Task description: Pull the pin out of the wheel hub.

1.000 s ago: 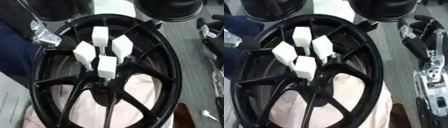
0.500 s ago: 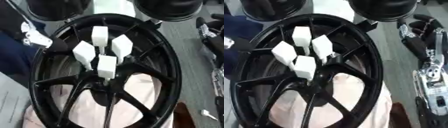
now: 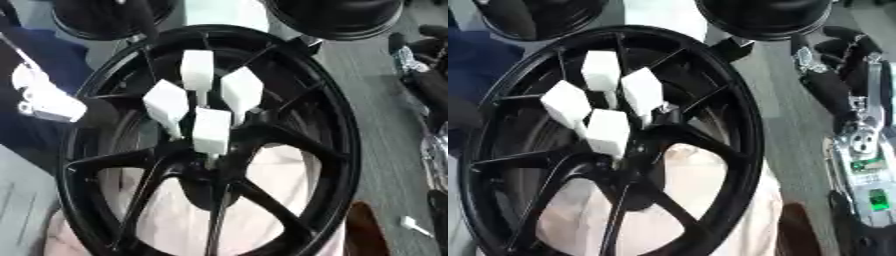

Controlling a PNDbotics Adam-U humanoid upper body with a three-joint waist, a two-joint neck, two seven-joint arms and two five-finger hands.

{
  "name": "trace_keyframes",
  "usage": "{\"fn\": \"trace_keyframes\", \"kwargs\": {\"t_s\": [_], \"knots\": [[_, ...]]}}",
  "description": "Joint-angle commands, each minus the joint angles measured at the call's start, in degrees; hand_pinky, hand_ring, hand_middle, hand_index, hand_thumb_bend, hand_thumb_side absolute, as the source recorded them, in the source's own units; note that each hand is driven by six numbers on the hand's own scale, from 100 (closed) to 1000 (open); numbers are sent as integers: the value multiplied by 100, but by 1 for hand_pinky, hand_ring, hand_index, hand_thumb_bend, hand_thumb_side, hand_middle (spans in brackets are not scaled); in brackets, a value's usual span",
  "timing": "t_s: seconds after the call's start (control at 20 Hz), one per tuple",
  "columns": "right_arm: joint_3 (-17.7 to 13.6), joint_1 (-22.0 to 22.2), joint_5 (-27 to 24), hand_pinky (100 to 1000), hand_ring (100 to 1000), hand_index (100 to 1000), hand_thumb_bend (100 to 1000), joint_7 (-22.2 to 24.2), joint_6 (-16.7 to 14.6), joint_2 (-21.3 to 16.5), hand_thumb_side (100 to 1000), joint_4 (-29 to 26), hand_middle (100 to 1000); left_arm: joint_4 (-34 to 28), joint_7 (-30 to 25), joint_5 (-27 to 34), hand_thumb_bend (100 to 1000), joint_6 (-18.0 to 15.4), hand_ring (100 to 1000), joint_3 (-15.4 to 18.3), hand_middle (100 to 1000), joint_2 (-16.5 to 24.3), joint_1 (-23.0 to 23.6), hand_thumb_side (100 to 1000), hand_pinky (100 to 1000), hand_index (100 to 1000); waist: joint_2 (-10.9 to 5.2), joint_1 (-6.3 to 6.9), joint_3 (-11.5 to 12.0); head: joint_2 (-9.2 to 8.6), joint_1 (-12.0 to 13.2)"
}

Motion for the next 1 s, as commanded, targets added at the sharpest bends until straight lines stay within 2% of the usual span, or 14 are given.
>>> {"fn": "trace_keyframes", "kwargs": {"t_s": [0.05,0.8,0.85,1.0], "knots": [[12,-69,-29,801,725,688,452,20,-1,-135,256,-109,524,-79,7,62,476,112,782,-46,817,205,-59,453,796,873,-118,-5,-8,0,-18],[40,-79,-42,801,726,689,452,44,0,-126,256,-104,524,-164,9,83,467,429,754,-132,784,110,-49,403,781,856,-114,-19,-24,18,-7],[45,-78,-43,801,726,689,451,49,1,-127,258,-103,524,-194,28,50,446,423,777,-113,791,123,-62,316,792,848,-115,-19,-23,20,-9],[65,-80,-40,801,726,689,452,67,4,-128,258,-99,524,-347,227,-182,449,365,783,-84,804,181,-66,287,794,859,-110,-20,-28,9,-10]]}}
